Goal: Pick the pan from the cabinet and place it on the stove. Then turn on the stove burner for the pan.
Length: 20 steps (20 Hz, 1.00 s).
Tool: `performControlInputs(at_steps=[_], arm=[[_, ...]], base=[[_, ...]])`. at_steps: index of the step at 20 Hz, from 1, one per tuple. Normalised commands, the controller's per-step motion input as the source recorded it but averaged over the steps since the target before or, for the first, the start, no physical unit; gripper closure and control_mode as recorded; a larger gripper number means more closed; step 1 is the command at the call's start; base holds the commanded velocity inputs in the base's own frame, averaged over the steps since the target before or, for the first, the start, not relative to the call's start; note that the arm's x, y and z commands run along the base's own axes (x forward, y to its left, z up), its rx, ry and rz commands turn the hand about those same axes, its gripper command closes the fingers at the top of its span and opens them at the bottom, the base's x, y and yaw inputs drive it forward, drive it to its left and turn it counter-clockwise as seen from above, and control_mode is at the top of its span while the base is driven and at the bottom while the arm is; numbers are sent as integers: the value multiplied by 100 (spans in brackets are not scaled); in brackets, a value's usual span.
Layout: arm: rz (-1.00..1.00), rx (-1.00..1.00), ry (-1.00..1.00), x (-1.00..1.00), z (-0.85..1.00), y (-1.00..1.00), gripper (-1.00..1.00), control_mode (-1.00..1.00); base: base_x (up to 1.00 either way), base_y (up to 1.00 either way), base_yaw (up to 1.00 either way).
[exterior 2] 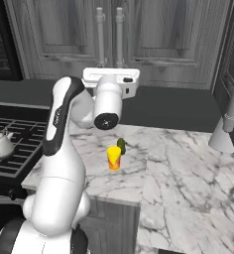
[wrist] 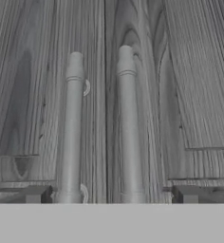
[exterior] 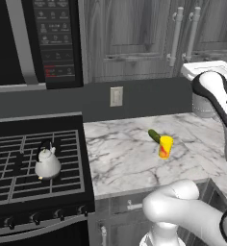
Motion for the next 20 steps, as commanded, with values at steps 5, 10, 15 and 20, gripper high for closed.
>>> performControlInputs(at_steps=[5,10,15,20], arm=[[0,-4,1,31,26,0,-100,-100],[0,-5,4,27,27,-7,-100,-100],[0,-4,7,24,26,-12,-100,-100],[0,-3,10,26,23,-20,-100,-100]], base=[[0,0,0],[0,0,0],[0,0,0],[0,0,0]])
